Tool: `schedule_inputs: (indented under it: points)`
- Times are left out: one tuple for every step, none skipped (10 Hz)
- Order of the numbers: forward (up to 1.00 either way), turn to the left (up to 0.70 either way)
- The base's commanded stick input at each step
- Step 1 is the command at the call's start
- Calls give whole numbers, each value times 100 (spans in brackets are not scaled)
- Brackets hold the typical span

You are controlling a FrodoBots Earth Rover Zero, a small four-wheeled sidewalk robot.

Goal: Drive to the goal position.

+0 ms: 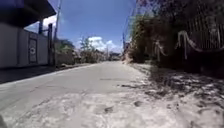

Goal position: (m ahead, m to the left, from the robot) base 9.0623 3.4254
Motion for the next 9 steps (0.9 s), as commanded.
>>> schedule_inputs:
  points:
    - [85,-32]
    - [85,-6]
    - [85,4]
    - [85,7]
    - [85,1]
    - [85,7]
    - [85,5]
    - [85,3]
    - [85,1]
